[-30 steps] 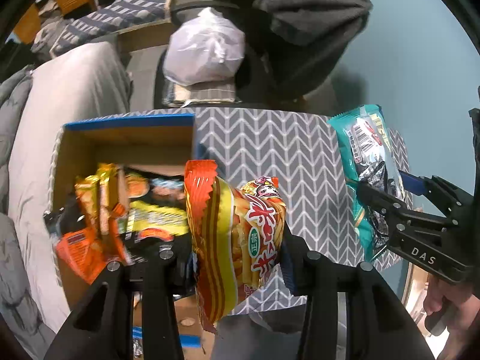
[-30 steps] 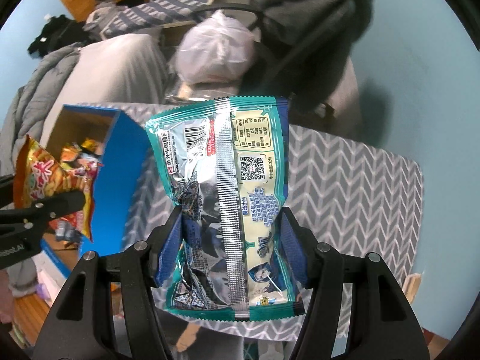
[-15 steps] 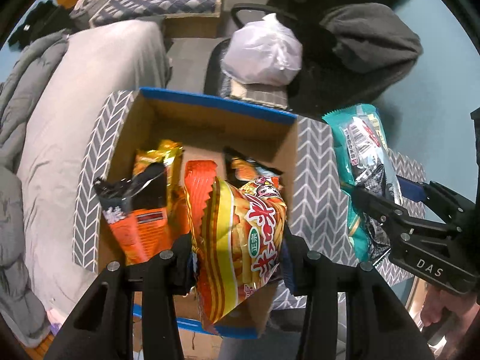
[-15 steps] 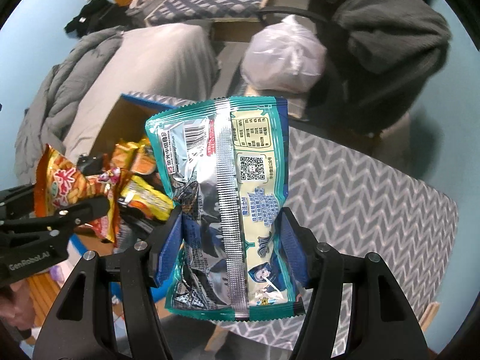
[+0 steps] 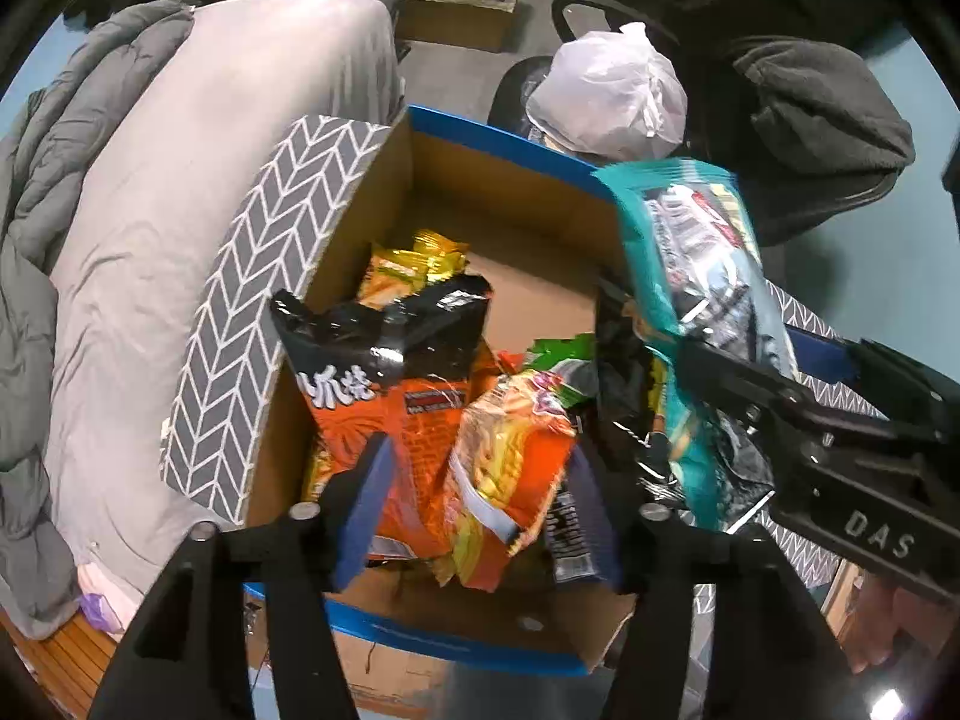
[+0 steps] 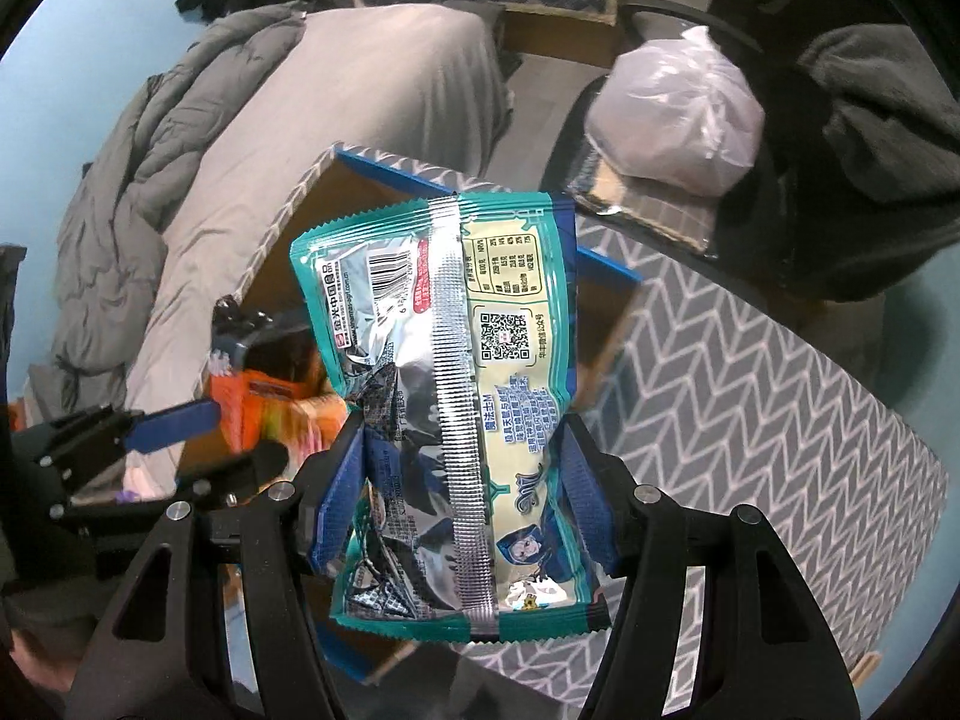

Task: Organize snacks

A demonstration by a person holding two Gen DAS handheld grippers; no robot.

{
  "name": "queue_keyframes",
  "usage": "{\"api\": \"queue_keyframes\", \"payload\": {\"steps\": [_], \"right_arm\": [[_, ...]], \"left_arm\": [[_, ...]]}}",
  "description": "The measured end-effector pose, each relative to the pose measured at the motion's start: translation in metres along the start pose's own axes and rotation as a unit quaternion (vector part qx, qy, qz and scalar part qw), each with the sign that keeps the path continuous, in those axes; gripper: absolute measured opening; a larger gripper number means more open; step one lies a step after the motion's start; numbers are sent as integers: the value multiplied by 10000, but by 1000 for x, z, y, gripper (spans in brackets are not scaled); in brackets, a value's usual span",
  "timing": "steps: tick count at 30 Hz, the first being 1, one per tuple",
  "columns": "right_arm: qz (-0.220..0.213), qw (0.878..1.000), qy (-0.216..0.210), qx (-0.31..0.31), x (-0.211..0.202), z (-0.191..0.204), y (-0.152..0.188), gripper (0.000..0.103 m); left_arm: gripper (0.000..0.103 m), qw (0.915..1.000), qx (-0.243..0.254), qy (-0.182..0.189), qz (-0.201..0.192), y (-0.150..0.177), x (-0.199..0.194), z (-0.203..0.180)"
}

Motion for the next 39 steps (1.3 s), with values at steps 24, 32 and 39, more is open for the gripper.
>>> {"api": "queue_keyframes", "payload": {"steps": [24, 32, 39], "right_arm": [[-303, 9973, 640, -209, -38, 38, -19, 79], [-518, 9950, 850, -103, -66, 39, -9, 80], [-672, 9932, 947, 16, -84, 41, 1, 80]], "left_arm": [[83, 9974, -44, -106, -708, 0, -61, 27], [87, 9956, 16, -12, -933, 4, -87, 26], [87, 9956, 60, 79, -932, 9, -100, 20]]}}
Point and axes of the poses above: each gripper's, at about its wrist camera, not at the fingertips, and x roughly the way its jaws point, z to its left, y to its underside, the point moved 1 cm from there along x, roughly the way its jaws point, and after that the axes turned 15 degrees about -x, right-handed, at the moved point
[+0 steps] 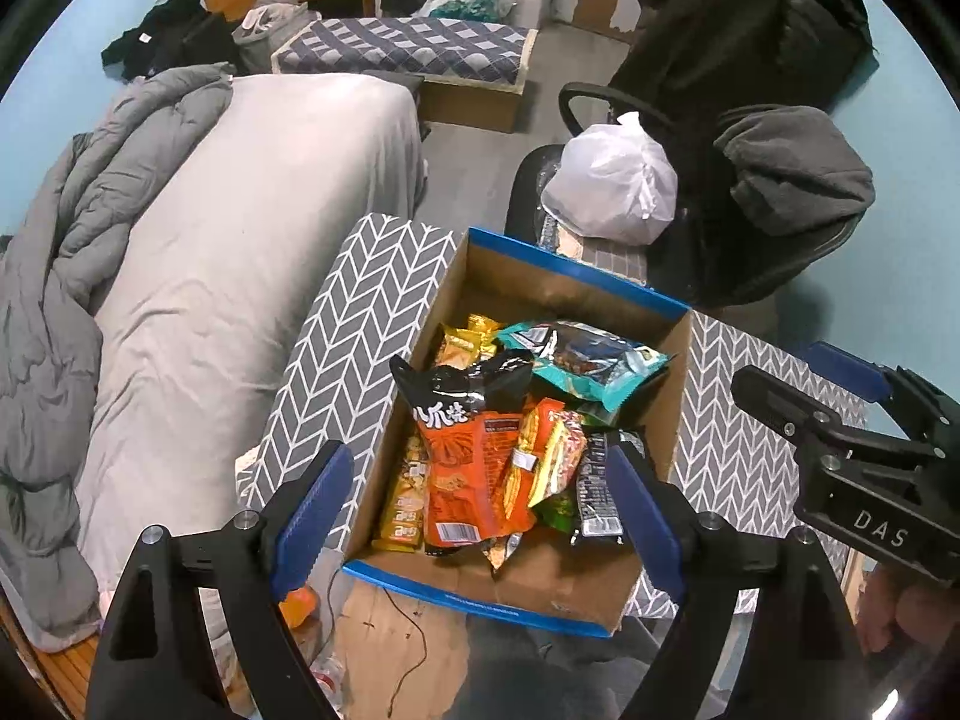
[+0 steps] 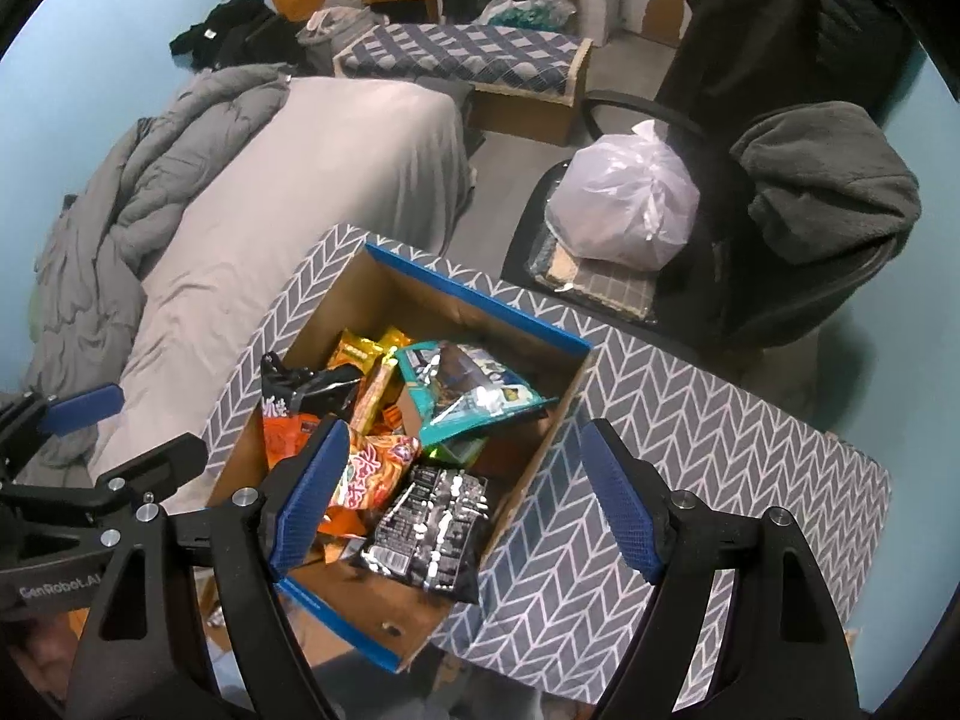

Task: Organize snacks

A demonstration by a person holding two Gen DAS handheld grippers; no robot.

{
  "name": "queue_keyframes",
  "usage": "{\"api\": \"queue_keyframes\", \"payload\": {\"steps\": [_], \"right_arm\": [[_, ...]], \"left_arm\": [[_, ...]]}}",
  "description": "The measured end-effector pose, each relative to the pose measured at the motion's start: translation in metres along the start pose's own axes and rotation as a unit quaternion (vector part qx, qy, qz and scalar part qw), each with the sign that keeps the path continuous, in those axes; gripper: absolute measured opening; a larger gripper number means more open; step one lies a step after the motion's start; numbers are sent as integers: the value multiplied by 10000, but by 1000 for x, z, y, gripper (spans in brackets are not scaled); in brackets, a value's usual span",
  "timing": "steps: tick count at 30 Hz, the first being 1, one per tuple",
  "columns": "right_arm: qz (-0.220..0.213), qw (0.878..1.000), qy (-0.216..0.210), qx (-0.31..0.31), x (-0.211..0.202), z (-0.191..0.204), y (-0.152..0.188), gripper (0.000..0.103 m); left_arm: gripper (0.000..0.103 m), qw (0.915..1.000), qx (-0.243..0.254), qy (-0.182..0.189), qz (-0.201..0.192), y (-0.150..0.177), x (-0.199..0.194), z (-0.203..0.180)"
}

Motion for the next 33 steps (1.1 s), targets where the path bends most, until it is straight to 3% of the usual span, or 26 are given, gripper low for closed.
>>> {"api": "queue_keyframes", "payload": {"steps": [33], "right_arm": [[-187, 9994, 33, 286, -31, -2, 18, 80]], "left_arm": [[87, 9999, 76, 18, -141, 8, -23, -7]]}}
Point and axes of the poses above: each gripper's, at about its wrist camera, not at the fingertips, and x roughly the way its jaws point, z to its left, y to its underside, the point moved 1 cm from there along x, roughly the way its jaws point, and after that the axes turned 15 degrees about -x, right-handed, at the moved point
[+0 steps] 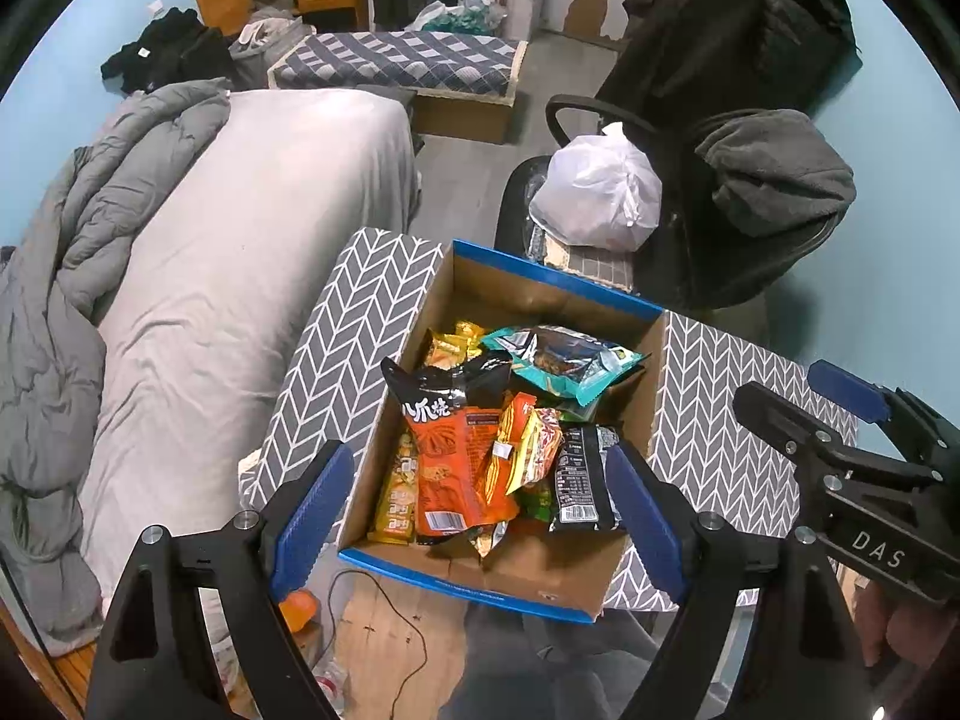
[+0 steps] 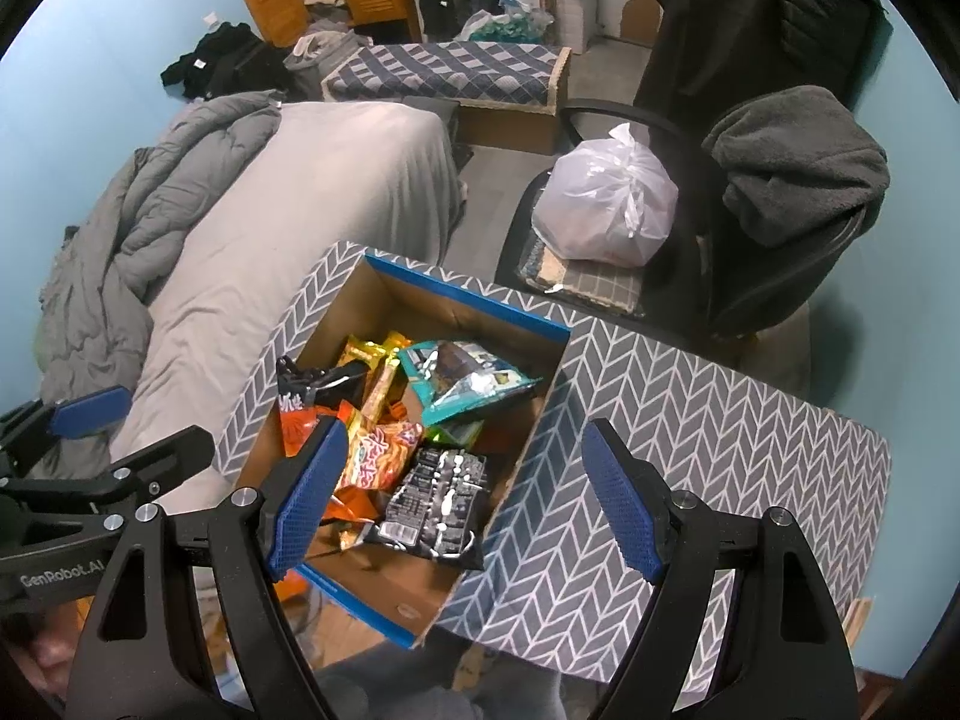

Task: Organize snacks

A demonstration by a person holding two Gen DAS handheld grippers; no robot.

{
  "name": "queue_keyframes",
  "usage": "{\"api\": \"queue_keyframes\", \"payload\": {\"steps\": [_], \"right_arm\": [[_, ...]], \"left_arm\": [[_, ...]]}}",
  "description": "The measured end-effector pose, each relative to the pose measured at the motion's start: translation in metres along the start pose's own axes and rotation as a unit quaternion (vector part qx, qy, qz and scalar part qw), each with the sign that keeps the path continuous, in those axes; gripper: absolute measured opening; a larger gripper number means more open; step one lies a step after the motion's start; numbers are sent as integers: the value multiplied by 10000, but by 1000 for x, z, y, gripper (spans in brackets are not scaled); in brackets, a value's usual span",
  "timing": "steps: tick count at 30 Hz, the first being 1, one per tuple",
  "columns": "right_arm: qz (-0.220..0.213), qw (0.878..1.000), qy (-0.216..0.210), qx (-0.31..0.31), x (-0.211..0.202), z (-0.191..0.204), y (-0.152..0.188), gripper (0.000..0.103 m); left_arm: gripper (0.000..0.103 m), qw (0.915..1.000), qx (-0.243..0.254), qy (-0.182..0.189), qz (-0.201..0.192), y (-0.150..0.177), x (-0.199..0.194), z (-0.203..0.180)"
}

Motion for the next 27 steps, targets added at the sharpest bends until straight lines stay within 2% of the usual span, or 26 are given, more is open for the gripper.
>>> {"api": "queue_keyframes", "payload": {"steps": [27], "right_arm": [[33, 9999, 88, 96, -6, -6, 12, 80]], "left_arm": [[87, 9999, 35, -90, 56, 7, 0, -3]]}}
Point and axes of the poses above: each gripper's, at about its wrist camera, not at the fingertips, and x roughly the way its jaws point, z to its left, y to its underside, the point moved 1 cm from there along x, roughly the way its jaws point, and after that the axes turned 15 degrees about -x, right-handed, at the moved point
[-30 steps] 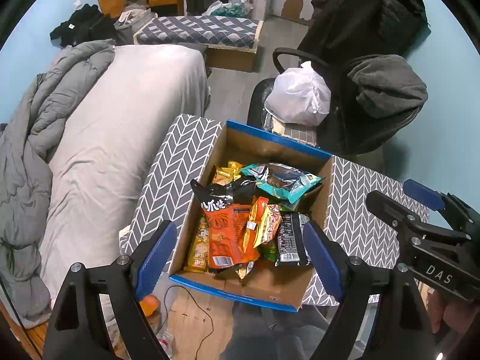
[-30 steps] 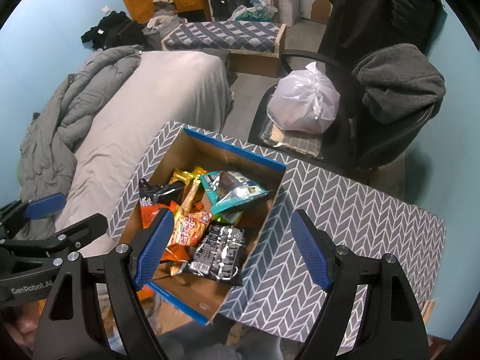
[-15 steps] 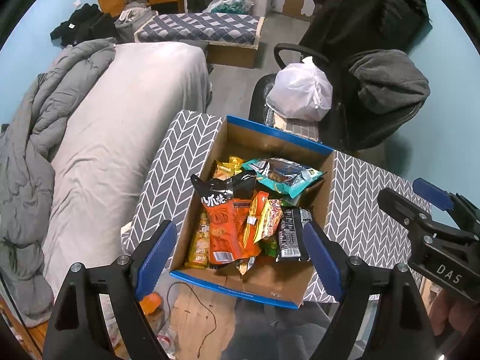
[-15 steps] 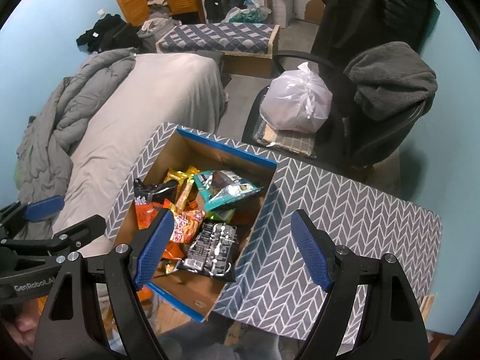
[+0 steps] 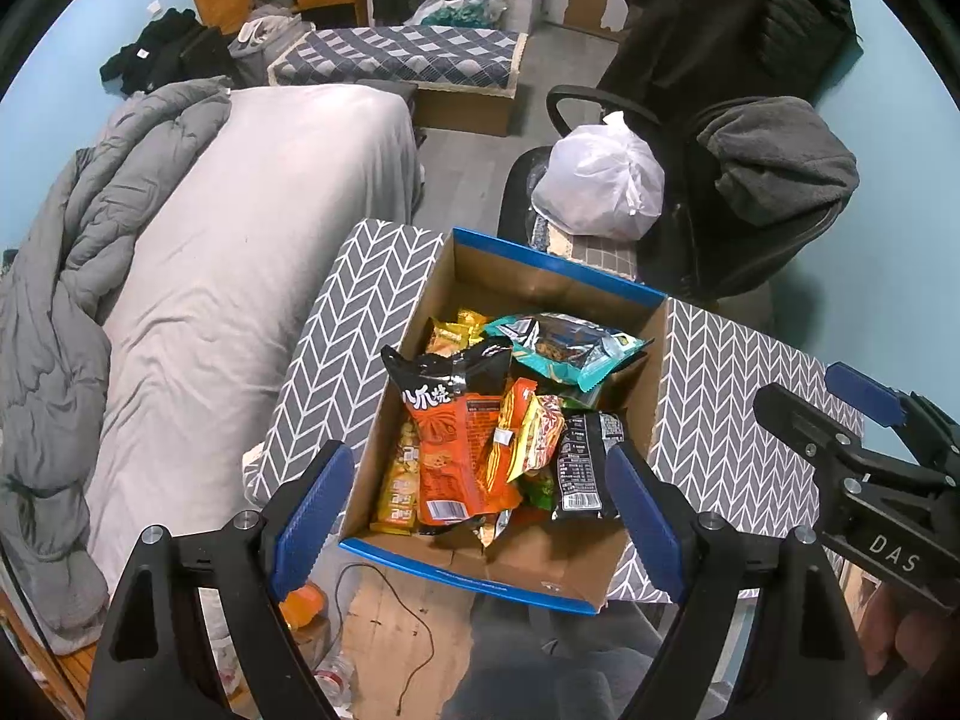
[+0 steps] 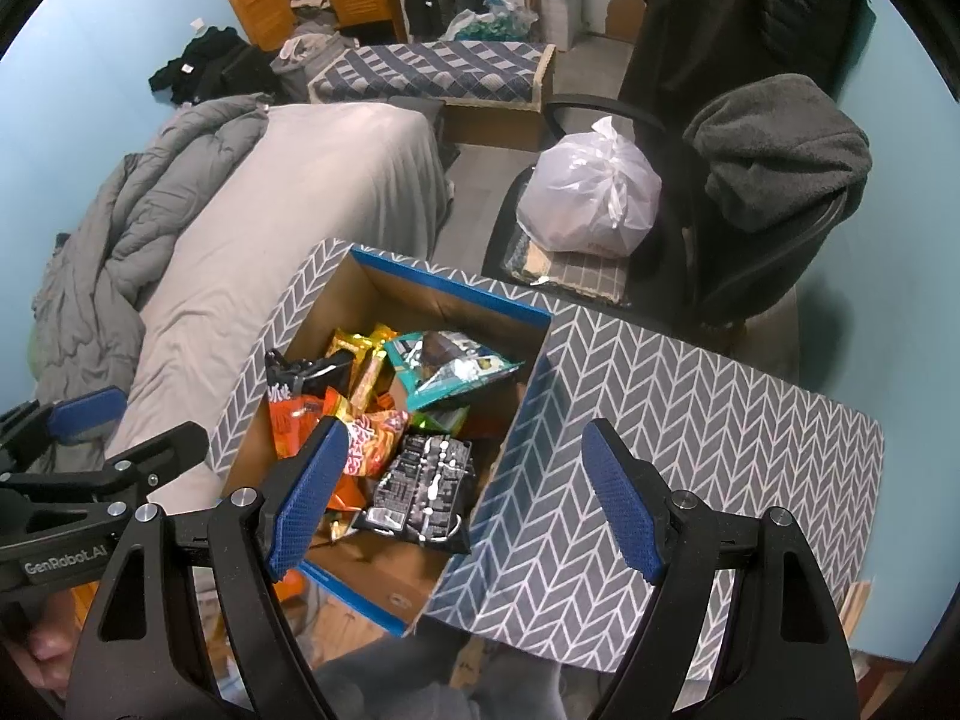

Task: Organize snacks

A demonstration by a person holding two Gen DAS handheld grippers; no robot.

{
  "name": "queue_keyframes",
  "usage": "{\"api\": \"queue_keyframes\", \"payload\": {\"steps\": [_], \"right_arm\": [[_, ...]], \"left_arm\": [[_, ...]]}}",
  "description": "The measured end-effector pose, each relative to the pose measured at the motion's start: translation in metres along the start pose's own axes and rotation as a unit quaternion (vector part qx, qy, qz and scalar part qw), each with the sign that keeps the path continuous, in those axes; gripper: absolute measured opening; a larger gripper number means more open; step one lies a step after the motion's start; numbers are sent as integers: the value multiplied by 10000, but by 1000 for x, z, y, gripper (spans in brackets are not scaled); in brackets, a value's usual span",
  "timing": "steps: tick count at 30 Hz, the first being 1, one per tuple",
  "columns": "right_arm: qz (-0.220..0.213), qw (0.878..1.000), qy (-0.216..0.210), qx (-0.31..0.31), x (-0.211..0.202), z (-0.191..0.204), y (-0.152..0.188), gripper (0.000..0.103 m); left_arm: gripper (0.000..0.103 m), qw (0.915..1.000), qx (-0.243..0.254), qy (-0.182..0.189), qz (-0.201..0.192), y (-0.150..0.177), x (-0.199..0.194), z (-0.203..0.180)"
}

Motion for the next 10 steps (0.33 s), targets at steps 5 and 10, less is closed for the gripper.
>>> {"api": "queue_keyframes", "payload": {"steps": [5, 10], "right_arm": [[-3, 10000, 0, -4, 0, 0, 0, 80], [-9, 10000, 19, 51, 0, 0, 3, 80]], "left_arm": [[87, 10000, 40, 9, -15, 1, -1, -1], [87, 10000, 42, -3, -24, 2, -1, -1]]}}
Point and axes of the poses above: each gripper's, at about its wrist camera, not at the fingertips, and x roughly the way its jaws point, z to its left, y to its underside, the point moved 1 cm from there along x, roughly the way its jaws point, and after that the axes turned 15 degrees about -x, right-handed, at the moved point
